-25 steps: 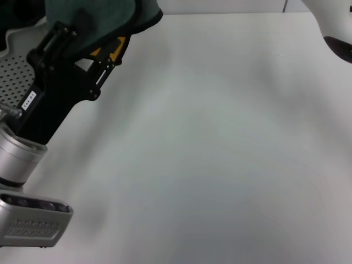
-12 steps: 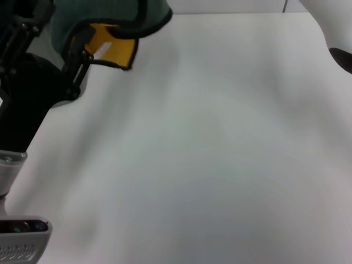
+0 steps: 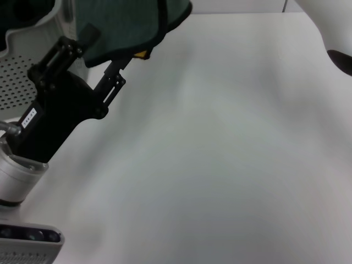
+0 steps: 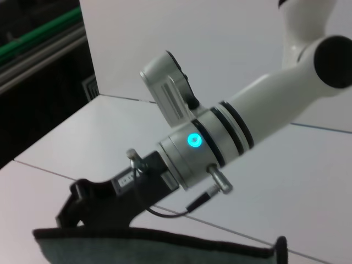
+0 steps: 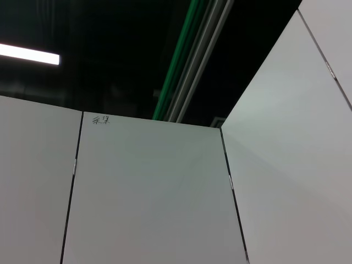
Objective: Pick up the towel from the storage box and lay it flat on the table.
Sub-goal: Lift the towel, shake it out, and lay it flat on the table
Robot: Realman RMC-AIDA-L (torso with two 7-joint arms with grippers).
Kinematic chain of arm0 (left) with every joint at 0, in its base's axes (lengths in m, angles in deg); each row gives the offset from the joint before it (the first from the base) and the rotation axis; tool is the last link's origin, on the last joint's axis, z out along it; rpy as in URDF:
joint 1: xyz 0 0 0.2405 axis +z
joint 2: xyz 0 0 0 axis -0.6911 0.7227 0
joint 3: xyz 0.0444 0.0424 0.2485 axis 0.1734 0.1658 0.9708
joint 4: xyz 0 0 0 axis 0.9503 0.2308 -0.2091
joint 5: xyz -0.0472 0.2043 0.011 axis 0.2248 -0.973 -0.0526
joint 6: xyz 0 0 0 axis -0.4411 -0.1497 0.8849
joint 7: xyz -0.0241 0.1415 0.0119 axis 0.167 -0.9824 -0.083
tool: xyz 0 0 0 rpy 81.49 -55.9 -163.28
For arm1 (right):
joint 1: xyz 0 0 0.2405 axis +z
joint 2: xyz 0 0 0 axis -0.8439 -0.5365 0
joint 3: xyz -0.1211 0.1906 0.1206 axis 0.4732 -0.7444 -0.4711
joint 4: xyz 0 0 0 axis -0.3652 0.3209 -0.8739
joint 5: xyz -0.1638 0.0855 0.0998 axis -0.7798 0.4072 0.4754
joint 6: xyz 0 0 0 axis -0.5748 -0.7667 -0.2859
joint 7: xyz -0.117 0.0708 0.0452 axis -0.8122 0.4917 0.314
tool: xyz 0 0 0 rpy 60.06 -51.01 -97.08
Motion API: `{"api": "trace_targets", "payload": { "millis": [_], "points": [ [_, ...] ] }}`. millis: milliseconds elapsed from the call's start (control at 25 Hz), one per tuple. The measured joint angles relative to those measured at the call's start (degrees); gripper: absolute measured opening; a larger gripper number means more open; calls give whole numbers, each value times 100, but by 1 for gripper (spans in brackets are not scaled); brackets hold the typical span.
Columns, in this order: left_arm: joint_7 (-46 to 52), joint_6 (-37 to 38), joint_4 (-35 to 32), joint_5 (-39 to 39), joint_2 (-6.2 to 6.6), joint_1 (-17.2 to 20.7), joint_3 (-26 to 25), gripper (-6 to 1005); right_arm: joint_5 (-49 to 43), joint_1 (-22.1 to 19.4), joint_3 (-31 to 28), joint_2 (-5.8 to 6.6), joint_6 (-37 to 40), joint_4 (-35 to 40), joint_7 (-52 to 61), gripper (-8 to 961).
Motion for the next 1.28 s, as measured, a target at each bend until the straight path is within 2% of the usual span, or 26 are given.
{"api": "trace_targets", "payload": {
  "millis": [320,920,1200,1280],
  "points": [
    [421,40,-27,31,0,-61,-28,543,94,18,71,0,8,-6,0,1],
    [591,-181,68,-166,0,-374,6,374,105,102,142,0,-36,-37,-48,1],
    [1895,-200,15,-110,0,-385,-30,351,77,16,236,0,-42,-100,-87,1],
    [2270,-206,1,-29,0,-377,-34,265,59,-74,290,0,-28,-128,-125,1]
  ]
}}
